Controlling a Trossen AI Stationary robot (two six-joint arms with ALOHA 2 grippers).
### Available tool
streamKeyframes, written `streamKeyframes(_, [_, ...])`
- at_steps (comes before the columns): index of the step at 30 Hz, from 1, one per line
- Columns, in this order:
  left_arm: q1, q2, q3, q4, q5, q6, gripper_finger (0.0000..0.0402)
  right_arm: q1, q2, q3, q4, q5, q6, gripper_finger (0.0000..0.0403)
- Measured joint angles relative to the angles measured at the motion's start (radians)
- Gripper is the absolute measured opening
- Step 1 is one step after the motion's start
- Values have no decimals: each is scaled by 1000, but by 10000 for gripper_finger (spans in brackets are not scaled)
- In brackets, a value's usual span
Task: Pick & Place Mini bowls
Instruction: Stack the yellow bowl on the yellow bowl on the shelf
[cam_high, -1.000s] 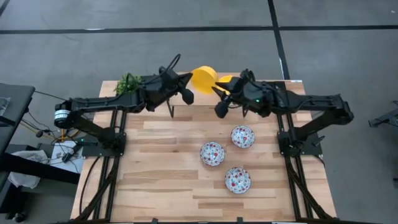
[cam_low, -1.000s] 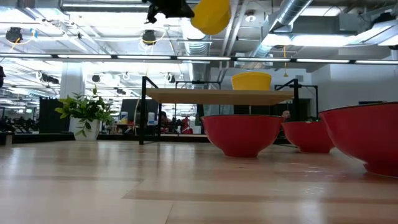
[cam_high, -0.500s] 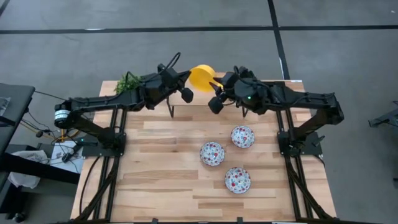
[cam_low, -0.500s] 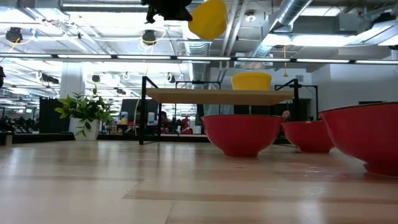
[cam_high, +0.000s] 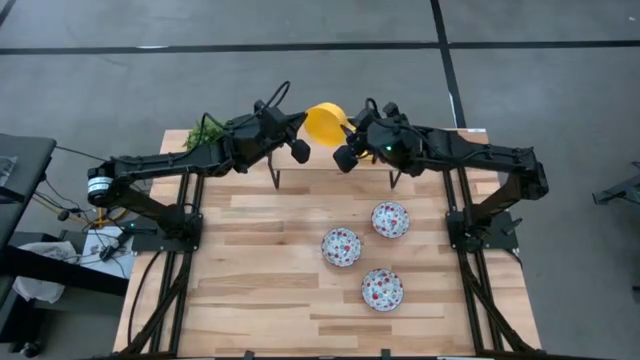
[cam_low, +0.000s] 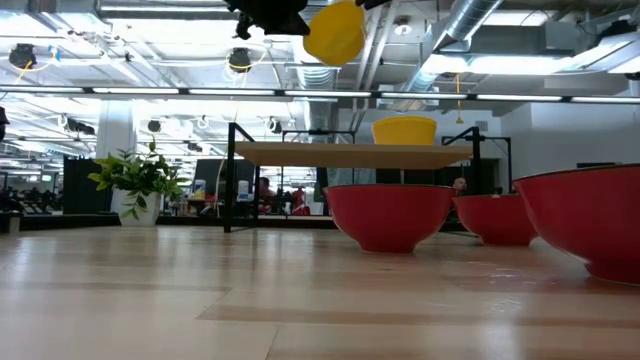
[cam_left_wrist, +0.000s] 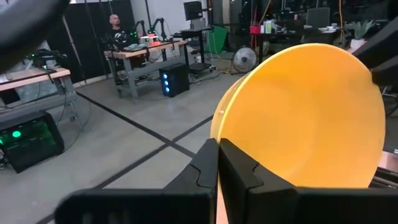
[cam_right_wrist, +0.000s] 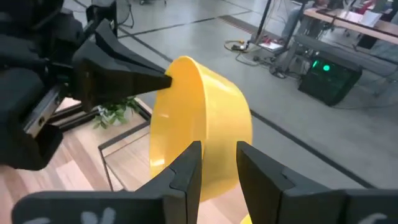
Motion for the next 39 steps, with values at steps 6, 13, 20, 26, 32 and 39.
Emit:
streamKeyframes(6, [0, 0, 0, 0, 0, 5, 3, -19, 14, 0, -4, -23, 1, 92])
streamKeyframes(13, [0, 0, 0, 0, -2, 6, 3, -42, 20, 0, -15, -24, 1, 90])
streamKeyframes(20, [1, 0, 0, 0, 22, -2, 3, -44, 20, 0, -23, -15, 1, 36])
streamKeyframes(26, [1, 0, 0, 0, 90, -5, 5, -45, 23, -1, -66, 34, 11, 6])
streamKeyframes(32, [-9, 0, 0, 8, 175, -1, 35, -45, 23, -1, -105, 53, 33, 1])
streamKeyframes(39, [-22, 0, 0, 23, 184, 0, 106, -54, 24, -1, -175, 37, 86, 0])
